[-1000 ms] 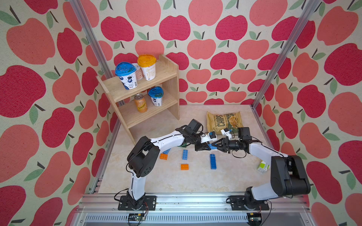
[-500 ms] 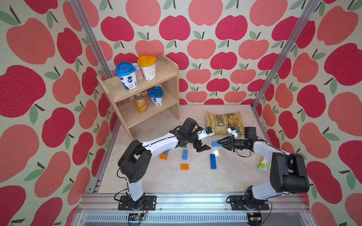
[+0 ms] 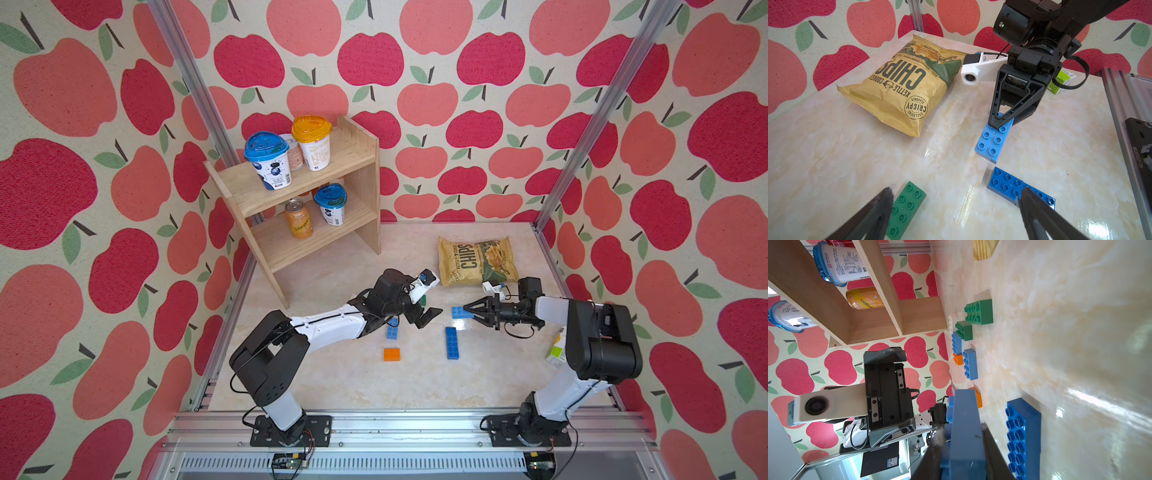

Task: Assemble a rectangle with lego
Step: Pick up the lego brick from the center of the board.

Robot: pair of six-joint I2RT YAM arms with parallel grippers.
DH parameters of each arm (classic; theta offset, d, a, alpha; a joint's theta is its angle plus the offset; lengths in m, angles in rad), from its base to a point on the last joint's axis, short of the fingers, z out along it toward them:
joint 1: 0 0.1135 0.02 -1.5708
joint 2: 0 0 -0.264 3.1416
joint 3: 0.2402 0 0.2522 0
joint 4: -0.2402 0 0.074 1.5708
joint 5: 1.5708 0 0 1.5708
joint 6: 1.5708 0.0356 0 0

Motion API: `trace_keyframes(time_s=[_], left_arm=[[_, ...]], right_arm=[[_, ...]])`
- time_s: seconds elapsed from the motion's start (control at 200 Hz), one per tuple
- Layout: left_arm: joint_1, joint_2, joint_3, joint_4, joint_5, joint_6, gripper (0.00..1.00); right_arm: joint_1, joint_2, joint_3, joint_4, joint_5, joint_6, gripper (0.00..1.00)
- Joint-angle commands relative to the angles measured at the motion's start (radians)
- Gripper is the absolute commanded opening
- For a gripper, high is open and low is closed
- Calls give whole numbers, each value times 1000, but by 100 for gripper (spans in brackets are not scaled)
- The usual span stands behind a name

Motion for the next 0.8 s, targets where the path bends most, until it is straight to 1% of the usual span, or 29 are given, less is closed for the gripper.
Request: trace_keyframes(time_s=[0.0,0.07,0.17,0.225,0.255,0.295,0.315,0.415,0.555,0.625,0.745,0.795], left_arm=[[1,-40,-36,82,67,-25,97],[7,-47,-60,129,182,-7,97],[29,-37,-64,134,333,19,97],[39,-29,-75,156,377,29,98],[39,-28,-85,179,379,34,99],[37,-26,-100,211,369,39,86],[36,-25,-107,230,363,39,83],[36,-32,-122,261,356,65,86],[37,-18,-123,275,333,106,86],[36,-2,-103,257,328,126,84],[35,20,-66,215,325,163,76],[35,28,-45,175,331,183,74]], right_arm=[[47,-50,37,-50,-14,-55,0],[90,-57,54,-67,-28,-65,0],[143,-69,77,-80,-56,-65,0],[166,-80,94,-101,-64,-69,0],[177,-88,107,-114,-64,-69,0],[191,-98,120,-129,-59,-67,0],[195,-102,125,-134,-60,-65,0],[206,-120,140,-141,-67,-45,0],[217,-138,137,-144,-67,-25,0],[221,-143,132,-146,-64,-24,0],[222,-150,116,-144,-57,-21,0],[222,-155,111,-137,-56,-14,0]])
